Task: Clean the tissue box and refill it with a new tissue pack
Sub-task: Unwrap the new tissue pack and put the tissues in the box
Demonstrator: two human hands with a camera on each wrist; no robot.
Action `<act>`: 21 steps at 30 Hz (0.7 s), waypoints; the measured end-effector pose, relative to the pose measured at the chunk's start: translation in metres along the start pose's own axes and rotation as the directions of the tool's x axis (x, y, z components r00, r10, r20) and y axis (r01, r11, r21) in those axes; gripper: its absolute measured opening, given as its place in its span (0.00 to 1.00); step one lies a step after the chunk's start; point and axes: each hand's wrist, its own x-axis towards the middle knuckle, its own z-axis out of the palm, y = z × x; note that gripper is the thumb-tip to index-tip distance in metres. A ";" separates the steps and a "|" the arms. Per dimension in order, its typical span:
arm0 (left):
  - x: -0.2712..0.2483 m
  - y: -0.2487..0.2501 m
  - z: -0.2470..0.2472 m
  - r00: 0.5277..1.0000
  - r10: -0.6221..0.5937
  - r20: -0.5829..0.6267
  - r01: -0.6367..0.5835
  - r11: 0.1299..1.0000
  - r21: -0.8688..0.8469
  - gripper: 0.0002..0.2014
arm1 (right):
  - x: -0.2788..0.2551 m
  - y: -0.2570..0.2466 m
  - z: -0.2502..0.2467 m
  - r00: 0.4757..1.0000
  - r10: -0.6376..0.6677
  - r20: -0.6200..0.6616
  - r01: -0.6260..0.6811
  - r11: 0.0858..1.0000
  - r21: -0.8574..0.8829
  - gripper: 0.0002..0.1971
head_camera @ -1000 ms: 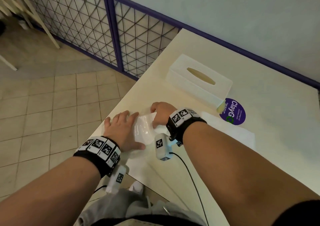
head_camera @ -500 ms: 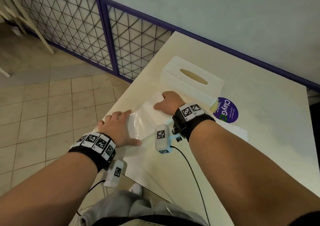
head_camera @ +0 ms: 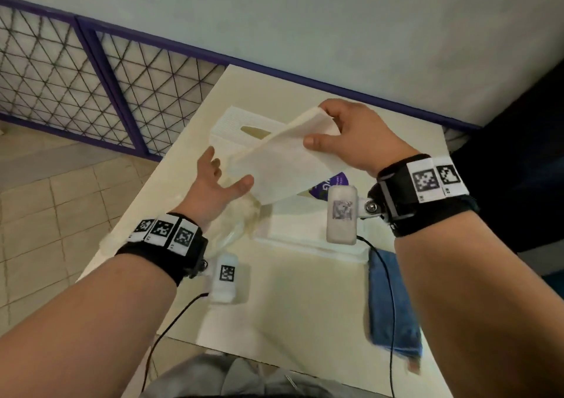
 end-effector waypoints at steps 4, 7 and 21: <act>0.005 0.001 0.043 0.981 -0.098 0.169 0.148 0.936 -0.319 0.47 | -0.030 0.041 -0.013 0.984 0.136 -0.113 -0.097 0.951 0.293 0.12; 0.000 0.002 0.071 0.985 -0.092 0.143 0.112 0.985 -0.133 0.24 | -0.052 0.078 -0.003 0.944 0.282 -0.171 -0.182 0.879 0.440 0.12; -0.011 -0.021 0.102 1.000 0.008 -0.007 -0.009 1.000 -0.023 0.24 | -0.084 0.158 0.078 0.831 0.526 -0.179 -0.312 0.709 0.632 0.22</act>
